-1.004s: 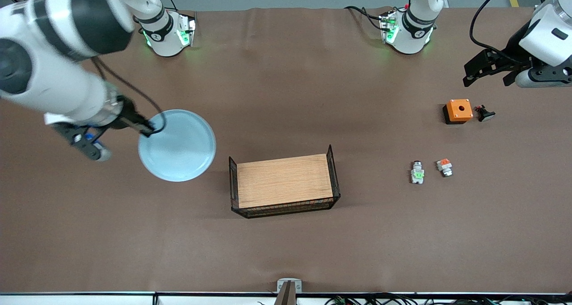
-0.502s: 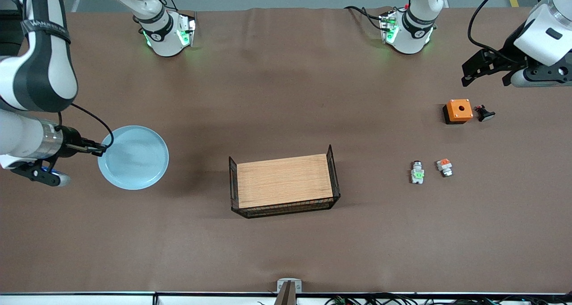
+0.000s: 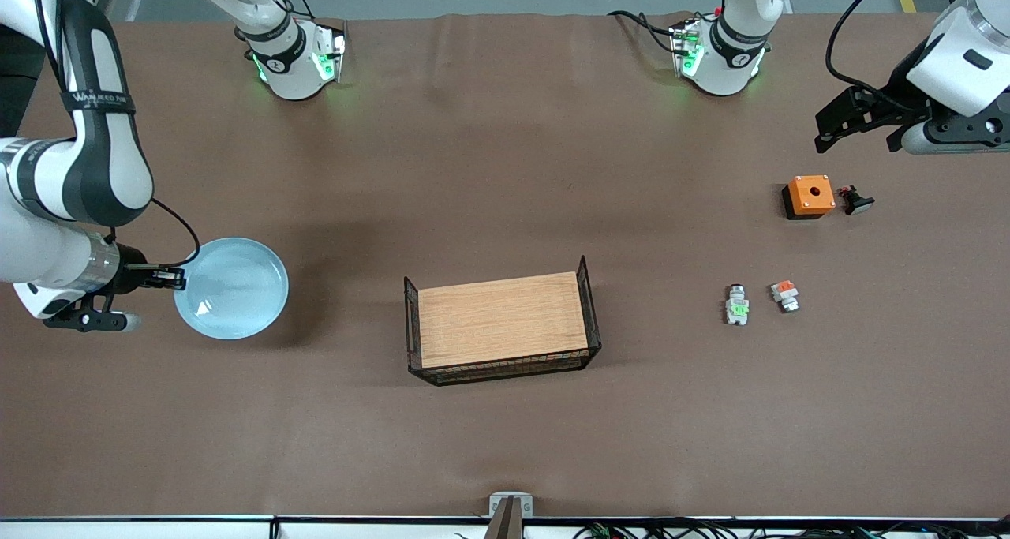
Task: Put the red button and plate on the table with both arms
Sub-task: 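Carry the blue plate with the right gripper away from the tray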
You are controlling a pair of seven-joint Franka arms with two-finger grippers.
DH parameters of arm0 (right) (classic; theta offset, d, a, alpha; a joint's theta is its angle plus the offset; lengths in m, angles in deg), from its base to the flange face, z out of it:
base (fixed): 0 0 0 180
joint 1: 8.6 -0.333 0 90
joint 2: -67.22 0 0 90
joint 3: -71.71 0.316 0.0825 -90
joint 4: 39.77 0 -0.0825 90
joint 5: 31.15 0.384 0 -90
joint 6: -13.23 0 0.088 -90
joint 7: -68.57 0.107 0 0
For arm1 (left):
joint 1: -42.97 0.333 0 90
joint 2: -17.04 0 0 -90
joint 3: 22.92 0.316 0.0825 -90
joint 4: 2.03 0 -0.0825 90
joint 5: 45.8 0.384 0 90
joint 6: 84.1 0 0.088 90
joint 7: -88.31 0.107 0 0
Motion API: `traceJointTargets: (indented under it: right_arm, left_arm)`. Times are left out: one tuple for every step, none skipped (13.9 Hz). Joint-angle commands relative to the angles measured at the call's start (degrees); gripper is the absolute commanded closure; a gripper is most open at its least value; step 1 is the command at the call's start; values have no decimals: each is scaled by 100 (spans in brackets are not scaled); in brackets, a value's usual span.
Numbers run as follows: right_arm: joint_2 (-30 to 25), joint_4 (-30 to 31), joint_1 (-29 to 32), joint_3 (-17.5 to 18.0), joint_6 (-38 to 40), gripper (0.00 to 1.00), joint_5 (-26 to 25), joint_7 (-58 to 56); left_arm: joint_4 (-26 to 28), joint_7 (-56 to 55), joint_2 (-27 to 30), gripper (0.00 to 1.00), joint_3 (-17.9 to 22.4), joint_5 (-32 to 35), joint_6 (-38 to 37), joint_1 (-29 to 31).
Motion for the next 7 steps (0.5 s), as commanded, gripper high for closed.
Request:
traceJointTargets:
  right_arm:
    - [-97,520,180,99,-708,98,-61,-498]
    - [-71,669,215,108,-998,98,-61,-560]
    - [-53,862,232,108,-1323,98,-61,-578]
    - [-18,1012,224,108,-1596,98,-61,-578]
    - [61,1109,224,108,-1738,98,-61,-587]
    - [166,1119,224,108,-1748,98,-61,-587]
    - [271,1119,224,108,-1748,98,-61,-709]
  left_arm:
    - [24,4,90,0,-23,115,-50,-18]
    - [24,4,90,0,-23,115,-50,-18]
    - [24,-4,90,0,-23,115,-50,-26]
    - [24,-5,90,0,-23,115,-50,-18]
    - [15,-5,90,0,-23,115,-50,-18]
    - [15,-5,90,0,-23,115,-50,-18]
    - [15,-5,90,0,-23,115,-50,-18]
